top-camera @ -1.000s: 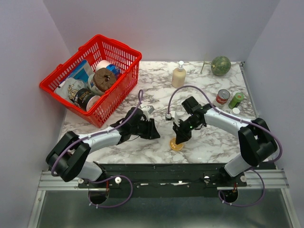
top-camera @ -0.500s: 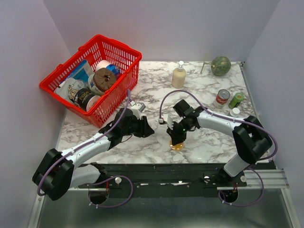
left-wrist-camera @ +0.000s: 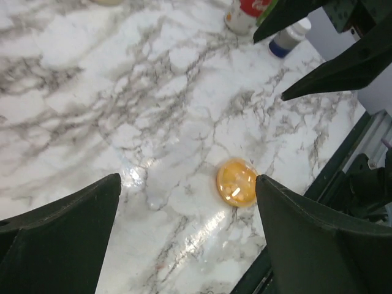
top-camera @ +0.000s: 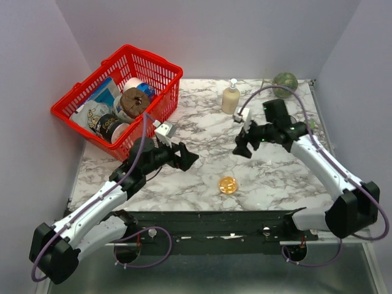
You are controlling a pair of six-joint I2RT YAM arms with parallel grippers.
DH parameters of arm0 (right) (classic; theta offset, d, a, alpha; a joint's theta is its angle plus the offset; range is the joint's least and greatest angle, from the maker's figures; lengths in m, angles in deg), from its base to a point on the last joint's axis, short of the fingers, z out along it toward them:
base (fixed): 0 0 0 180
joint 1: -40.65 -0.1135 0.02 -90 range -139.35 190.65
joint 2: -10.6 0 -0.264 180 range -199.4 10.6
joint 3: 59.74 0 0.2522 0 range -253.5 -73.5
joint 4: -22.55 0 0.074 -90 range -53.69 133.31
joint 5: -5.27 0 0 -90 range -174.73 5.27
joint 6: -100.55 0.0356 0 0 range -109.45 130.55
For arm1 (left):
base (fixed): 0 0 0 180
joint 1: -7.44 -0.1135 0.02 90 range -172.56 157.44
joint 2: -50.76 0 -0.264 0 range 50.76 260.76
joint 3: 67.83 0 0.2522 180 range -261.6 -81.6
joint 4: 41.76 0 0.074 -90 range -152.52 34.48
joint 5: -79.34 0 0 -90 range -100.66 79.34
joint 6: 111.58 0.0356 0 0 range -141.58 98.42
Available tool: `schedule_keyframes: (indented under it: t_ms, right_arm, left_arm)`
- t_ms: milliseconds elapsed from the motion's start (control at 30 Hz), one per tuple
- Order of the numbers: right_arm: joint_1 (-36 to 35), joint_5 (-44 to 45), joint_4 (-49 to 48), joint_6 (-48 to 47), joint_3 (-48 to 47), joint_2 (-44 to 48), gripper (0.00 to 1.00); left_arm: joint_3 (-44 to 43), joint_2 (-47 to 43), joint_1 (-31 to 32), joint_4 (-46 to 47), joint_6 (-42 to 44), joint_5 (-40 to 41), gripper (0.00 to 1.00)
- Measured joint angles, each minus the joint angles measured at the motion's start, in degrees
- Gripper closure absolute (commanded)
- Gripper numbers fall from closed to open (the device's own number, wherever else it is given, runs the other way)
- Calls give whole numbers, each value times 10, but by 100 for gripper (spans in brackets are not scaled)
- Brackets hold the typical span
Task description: Sort the pills into containers
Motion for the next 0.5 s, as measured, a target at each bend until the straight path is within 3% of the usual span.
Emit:
schedule_keyframes:
  t_ms: [133, 267, 500]
  right_arm:
    - [80, 0, -48, 49, -8, 82, 0]
    - [146, 2, -87, 147, -56, 92, 0]
    - [163, 76, -131, 300, -71, 116, 0]
  left_arm:
    - [-71, -17, -8, -38, 61, 39, 1]
    - [-162, -16, -11, -89, 112, 81, 1]
    - [-207, -21, -12, -131, 158, 112, 1]
